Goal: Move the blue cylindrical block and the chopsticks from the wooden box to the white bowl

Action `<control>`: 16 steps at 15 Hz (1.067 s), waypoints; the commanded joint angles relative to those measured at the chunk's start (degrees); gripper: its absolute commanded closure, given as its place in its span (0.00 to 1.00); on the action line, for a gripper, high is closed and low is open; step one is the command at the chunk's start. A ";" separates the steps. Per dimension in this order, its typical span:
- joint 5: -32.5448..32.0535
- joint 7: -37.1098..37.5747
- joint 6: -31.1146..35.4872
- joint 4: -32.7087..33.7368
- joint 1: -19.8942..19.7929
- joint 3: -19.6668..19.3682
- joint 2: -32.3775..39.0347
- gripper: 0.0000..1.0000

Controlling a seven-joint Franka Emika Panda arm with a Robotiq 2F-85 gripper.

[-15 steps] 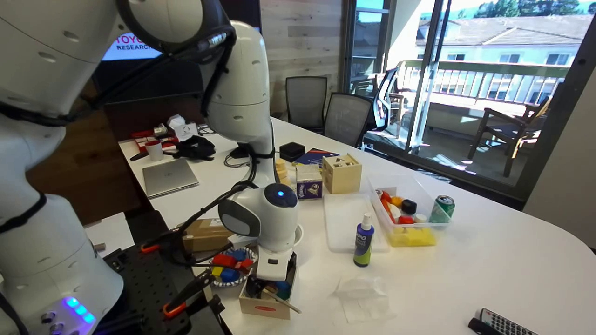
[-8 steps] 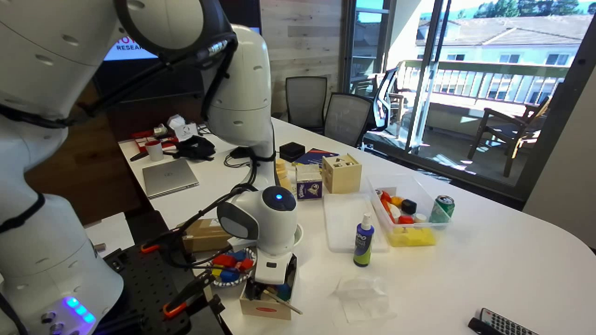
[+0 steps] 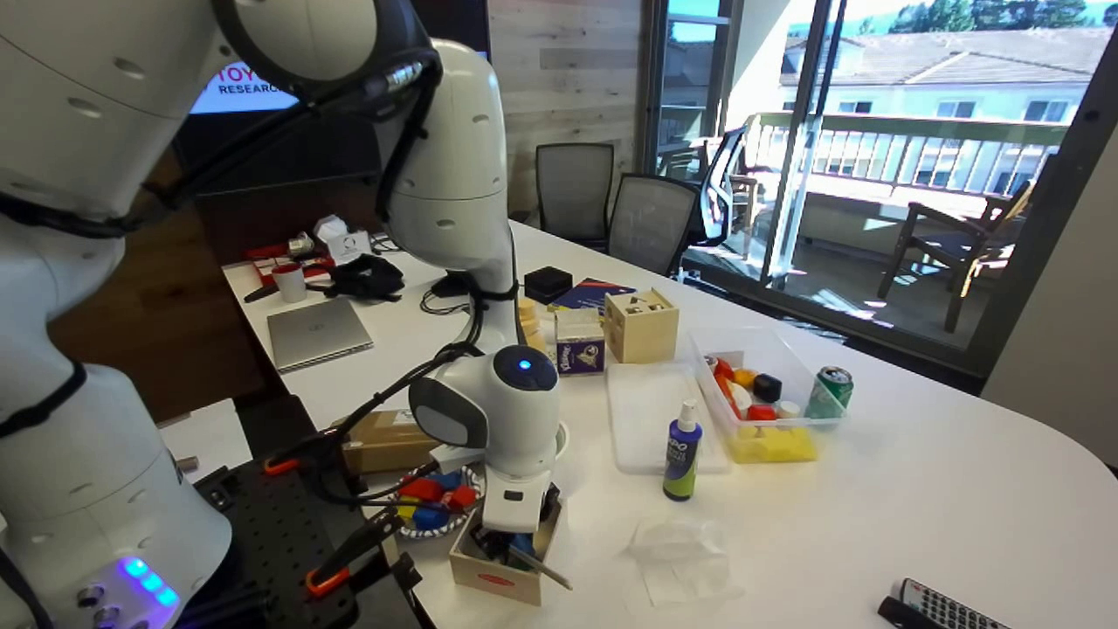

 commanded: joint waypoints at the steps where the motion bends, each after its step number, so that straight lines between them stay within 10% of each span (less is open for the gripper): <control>1: 0.25 0.89 0.60 -1.53 2.83 -1.70 -2.08 0.86; 16: 0.27 2.02 -3.93 -5.37 12.28 -8.45 -10.79 0.86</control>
